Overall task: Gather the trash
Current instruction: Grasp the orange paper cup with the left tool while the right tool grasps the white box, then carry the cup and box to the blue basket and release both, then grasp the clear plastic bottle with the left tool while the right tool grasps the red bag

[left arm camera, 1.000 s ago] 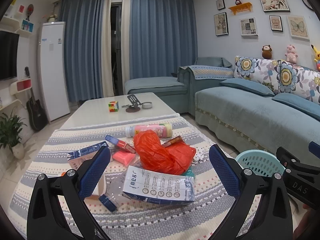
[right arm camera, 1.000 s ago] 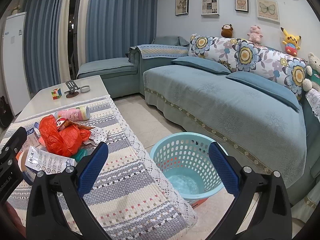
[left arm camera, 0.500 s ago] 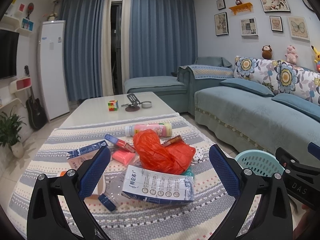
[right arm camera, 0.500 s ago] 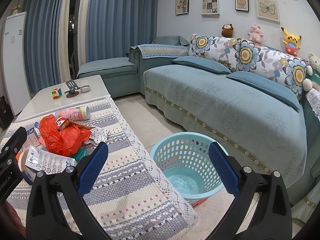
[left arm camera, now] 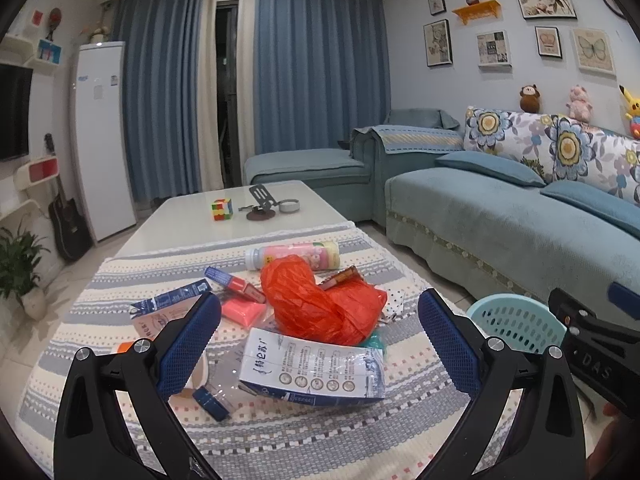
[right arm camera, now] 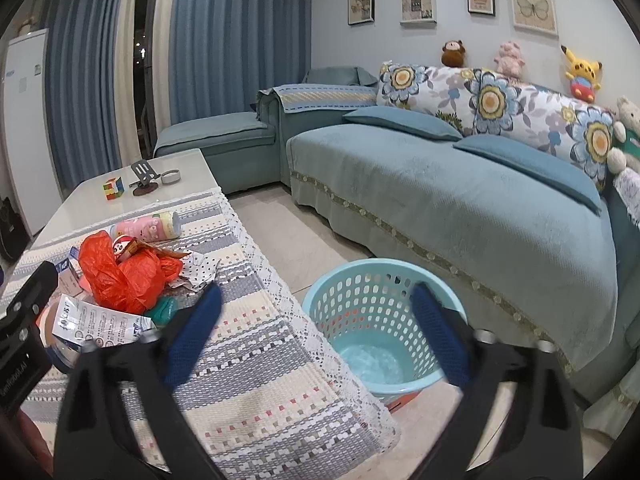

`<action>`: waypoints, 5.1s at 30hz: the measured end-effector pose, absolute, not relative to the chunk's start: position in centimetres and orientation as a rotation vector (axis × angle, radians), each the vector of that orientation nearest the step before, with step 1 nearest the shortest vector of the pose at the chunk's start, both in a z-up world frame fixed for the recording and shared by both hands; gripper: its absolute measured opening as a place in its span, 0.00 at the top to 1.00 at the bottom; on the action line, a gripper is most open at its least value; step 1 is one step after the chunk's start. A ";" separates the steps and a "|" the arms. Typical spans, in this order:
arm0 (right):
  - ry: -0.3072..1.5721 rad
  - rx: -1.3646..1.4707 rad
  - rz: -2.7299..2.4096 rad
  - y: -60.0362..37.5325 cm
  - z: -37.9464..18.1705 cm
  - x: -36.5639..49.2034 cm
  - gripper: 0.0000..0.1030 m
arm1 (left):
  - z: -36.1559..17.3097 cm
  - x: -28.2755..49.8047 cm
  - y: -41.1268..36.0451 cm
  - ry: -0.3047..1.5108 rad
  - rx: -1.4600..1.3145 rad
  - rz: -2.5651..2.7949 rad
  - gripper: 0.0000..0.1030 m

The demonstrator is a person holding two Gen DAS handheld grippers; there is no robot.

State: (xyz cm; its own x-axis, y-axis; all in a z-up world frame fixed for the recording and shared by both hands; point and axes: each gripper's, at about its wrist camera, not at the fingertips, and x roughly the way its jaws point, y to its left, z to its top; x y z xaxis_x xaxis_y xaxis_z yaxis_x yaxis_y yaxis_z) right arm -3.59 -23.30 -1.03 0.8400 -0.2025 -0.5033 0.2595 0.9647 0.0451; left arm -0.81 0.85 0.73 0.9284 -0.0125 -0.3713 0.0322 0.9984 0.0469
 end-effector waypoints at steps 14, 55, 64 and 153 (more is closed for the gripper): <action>0.520 0.050 0.053 -18.4 0.1 -0.1 0.82 | 0.4 0.5 15.8 0.525 -0.028 0.127 0.07; 0.787 -0.323 0.656 -7.5 -7.7 6.5 0.17 | -8.5 7.2 19.6 0.962 -0.123 -0.157 0.14; 0.812 -0.255 0.663 -6.7 -8.8 8.7 0.17 | -11.2 9.7 18.8 1.037 -0.171 -0.163 0.34; 1.025 0.338 -0.169 -40.7 -11.9 6.3 0.49 | -7.0 12.8 -17.6 0.923 -0.060 -0.642 0.26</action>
State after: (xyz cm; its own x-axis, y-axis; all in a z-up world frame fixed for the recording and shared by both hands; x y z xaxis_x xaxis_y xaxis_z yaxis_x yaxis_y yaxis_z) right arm 6.31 -40.65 -11.87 0.5121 0.0190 -0.8587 0.2941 0.9355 0.1960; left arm 12.83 -17.63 -7.04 0.4321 -0.5392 -0.7228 0.4895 0.8134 -0.3142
